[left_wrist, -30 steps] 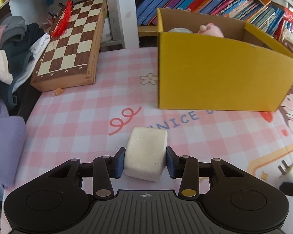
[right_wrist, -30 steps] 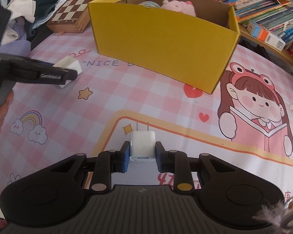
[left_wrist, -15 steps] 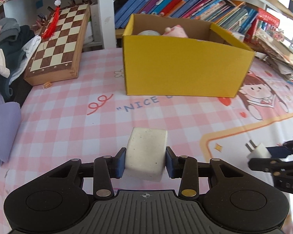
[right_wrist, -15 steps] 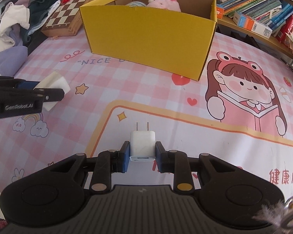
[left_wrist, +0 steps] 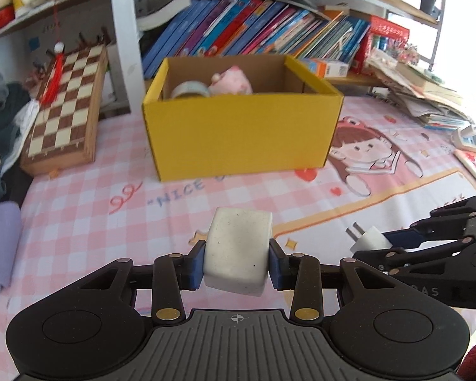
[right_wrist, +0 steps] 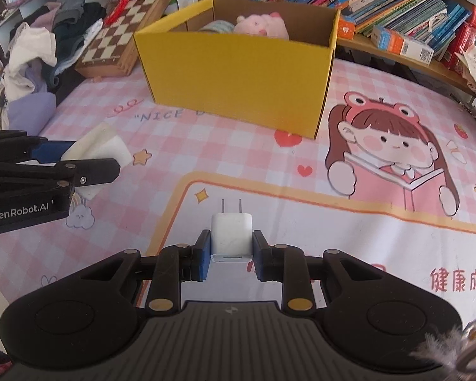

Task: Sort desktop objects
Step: 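Lift and carry the eraser with the left tool while the right tool carries the plug to the box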

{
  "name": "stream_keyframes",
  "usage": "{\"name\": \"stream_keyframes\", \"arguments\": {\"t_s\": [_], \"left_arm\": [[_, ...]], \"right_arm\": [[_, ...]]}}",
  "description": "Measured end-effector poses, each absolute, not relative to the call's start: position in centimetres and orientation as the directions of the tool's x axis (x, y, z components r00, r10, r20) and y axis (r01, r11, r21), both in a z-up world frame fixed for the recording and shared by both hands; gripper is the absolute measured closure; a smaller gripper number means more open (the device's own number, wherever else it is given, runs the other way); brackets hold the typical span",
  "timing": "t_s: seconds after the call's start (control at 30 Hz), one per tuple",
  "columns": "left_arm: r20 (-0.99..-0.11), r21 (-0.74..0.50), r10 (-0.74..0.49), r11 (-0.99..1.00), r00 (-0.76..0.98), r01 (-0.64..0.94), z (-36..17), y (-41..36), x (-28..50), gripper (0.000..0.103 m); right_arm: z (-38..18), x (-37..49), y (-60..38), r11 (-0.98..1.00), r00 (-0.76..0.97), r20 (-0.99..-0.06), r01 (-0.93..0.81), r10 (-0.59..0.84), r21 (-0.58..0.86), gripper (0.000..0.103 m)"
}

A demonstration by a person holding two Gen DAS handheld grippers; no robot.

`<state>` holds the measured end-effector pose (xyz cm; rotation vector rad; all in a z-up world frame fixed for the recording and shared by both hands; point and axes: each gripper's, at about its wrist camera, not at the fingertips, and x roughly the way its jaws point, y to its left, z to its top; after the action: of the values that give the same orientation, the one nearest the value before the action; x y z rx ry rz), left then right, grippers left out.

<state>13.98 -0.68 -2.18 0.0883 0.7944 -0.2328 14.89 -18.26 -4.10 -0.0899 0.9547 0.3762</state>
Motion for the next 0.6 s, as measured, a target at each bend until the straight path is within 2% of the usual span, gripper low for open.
{"name": "stream_keyframes", "arguments": {"t_s": [0.6], "left_arm": [[-0.581, 0.039, -0.204, 0.960, 0.788, 0.277, 4.9, -2.9, 18.4, 0.066]], "right_arm": [[4.7, 20.9, -19.4, 0.884, 0.625, -0.679, -0.462, 0.385, 0.075, 0.078]]}}
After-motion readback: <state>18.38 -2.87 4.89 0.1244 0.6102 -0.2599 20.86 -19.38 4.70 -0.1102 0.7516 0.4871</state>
